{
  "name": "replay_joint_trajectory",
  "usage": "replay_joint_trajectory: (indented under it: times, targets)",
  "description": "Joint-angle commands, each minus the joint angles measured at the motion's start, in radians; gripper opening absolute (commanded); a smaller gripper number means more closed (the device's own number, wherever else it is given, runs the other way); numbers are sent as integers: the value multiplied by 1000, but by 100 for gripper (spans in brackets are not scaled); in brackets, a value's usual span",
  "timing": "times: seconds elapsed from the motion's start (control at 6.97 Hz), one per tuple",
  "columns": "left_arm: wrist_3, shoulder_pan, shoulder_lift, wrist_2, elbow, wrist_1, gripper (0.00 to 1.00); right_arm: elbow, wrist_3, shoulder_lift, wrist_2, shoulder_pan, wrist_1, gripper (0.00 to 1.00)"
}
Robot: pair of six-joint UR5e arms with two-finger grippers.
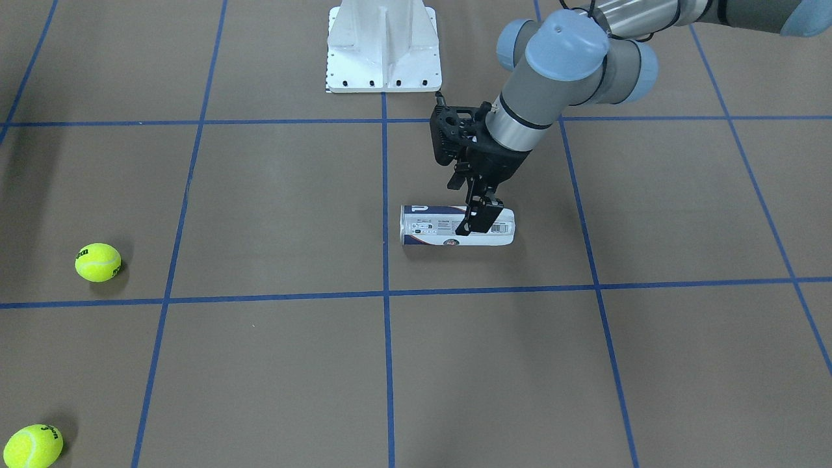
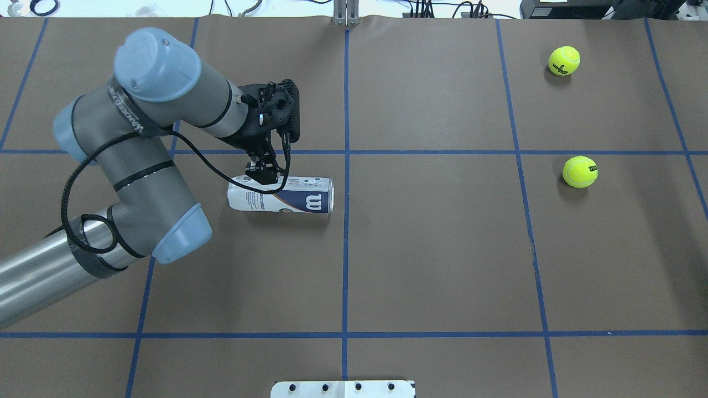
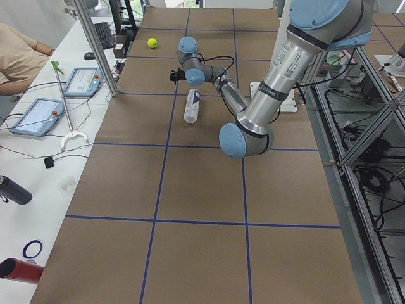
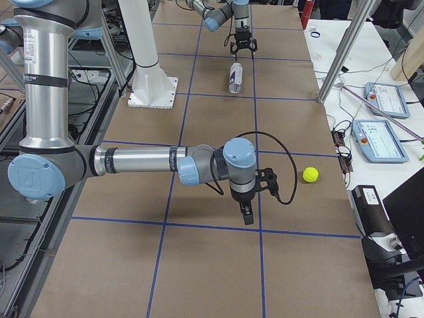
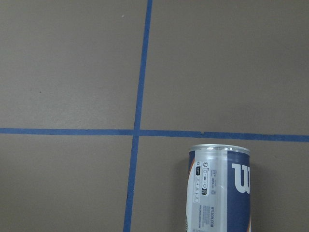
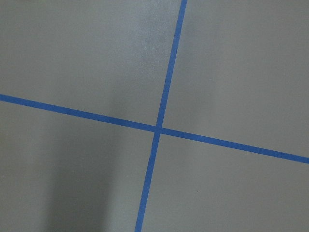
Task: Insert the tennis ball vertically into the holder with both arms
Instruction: 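Move the left gripper down over the lying clear Wilson can, then close the left gripper around the can's open end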
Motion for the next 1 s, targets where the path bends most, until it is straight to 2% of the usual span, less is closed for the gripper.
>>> replay_joint_trajectory:
  times: [0.0, 0.43, 0.72, 0.86]
  targets:
    - [13, 94, -10, 123, 10, 32, 98, -1, 2, -1, 22, 0, -1, 100]
    - [-79, 155, -82, 190, 42, 87, 98, -3, 2, -1, 27, 0, -1, 100]
    - [-152, 162, -131, 194, 129, 84, 98, -7, 2, -1, 27, 0, -1, 100]
    - [-154, 166, -133, 194, 140, 81, 98, -7, 2, -1, 27, 0, -1, 100]
